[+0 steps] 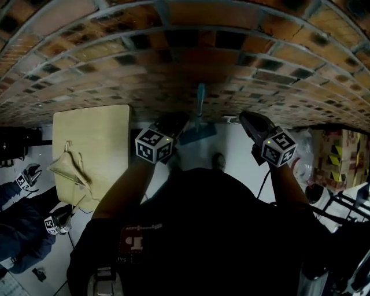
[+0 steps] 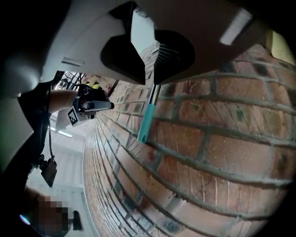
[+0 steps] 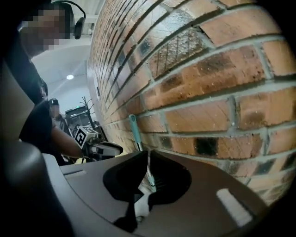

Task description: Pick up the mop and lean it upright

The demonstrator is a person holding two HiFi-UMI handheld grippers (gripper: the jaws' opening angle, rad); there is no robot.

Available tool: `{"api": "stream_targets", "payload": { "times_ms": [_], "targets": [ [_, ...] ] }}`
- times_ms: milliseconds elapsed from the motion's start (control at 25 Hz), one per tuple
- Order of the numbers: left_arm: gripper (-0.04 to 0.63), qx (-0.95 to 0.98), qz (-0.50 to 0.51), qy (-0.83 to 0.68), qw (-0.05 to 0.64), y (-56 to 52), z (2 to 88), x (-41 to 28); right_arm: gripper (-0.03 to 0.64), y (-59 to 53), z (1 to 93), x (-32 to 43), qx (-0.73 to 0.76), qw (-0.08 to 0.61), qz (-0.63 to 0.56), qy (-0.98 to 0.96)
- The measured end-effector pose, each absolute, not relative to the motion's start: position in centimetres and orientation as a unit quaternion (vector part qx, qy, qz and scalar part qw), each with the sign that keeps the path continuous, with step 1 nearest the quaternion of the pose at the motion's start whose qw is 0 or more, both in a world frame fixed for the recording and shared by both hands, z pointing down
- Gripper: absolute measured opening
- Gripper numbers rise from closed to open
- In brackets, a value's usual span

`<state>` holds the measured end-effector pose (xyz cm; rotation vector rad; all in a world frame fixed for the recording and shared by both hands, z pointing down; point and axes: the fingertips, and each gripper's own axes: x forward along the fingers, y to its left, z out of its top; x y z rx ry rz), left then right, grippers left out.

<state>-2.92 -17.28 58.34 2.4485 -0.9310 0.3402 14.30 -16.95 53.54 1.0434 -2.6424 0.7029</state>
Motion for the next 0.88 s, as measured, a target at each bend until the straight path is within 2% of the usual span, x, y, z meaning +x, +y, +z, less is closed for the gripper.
{"api": "stream_targets", "payload": {
  "times_ms": [400, 680, 880],
  "targets": [
    [0.179, 0.887, 0.226, -0.305, 0.264, -19.7, 72.3, 1.4, 0.035, -17.6, 61.1, 16.3, 0.371, 0.133, 0.304, -0.867],
    [0.218, 0.851, 0.297, -0.327, 0.285, -19.1, 81.7, 1.3, 0.037, -17.2, 63.5, 16.9, 0.368, 0.138, 0.312, -0.865],
    [0.235, 0.850, 0.323, -0.331, 0.253, -20.2, 83.1, 1.7, 0.037, -16.8, 64.9, 17.5, 0.372, 0.136, 0.325, -0.859]
  ]
}}
